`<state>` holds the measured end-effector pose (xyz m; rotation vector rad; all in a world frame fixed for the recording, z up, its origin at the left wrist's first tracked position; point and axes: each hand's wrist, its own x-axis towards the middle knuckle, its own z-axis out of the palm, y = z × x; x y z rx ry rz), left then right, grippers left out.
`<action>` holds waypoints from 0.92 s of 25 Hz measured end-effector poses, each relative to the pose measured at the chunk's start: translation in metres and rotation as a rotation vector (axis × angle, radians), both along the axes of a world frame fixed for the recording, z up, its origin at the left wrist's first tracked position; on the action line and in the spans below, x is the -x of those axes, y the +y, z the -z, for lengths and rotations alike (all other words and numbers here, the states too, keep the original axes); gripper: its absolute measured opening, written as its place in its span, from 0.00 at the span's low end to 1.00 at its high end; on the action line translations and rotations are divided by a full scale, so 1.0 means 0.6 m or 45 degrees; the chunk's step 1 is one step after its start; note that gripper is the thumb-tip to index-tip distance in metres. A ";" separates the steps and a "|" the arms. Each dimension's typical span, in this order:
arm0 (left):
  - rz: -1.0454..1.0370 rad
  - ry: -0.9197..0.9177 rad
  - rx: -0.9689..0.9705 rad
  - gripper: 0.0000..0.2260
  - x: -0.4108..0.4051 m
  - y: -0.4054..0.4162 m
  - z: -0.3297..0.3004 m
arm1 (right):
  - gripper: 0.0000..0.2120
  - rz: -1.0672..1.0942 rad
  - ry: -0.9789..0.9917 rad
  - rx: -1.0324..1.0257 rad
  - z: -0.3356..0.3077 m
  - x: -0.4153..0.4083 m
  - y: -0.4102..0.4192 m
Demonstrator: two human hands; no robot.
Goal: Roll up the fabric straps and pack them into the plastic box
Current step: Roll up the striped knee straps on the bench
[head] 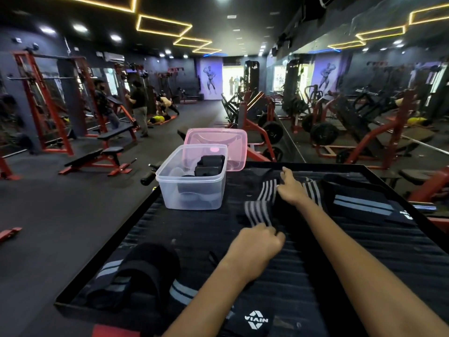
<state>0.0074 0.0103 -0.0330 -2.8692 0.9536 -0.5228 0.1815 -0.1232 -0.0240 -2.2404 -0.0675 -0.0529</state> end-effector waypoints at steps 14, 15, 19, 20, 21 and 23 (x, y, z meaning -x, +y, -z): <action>-0.064 0.746 0.496 0.05 0.015 0.062 -0.032 | 0.13 -0.818 -0.336 0.504 0.007 0.175 -0.028; -0.024 0.738 0.508 0.05 0.022 0.060 -0.036 | 0.13 -0.826 -0.329 0.566 0.014 0.178 -0.027; 0.207 1.036 0.533 0.09 0.047 0.056 -0.050 | 0.11 -0.838 -0.299 0.574 0.024 0.185 -0.040; 0.237 1.094 0.509 0.12 0.048 0.054 -0.050 | 0.11 -0.810 -0.299 0.625 0.027 0.187 -0.043; 0.242 1.102 0.490 0.15 0.049 0.051 -0.050 | 0.12 -0.782 -0.304 0.684 0.030 0.189 -0.046; 0.222 1.076 0.581 0.19 0.047 0.046 -0.045 | 0.12 -0.761 -0.358 0.697 0.029 0.191 -0.050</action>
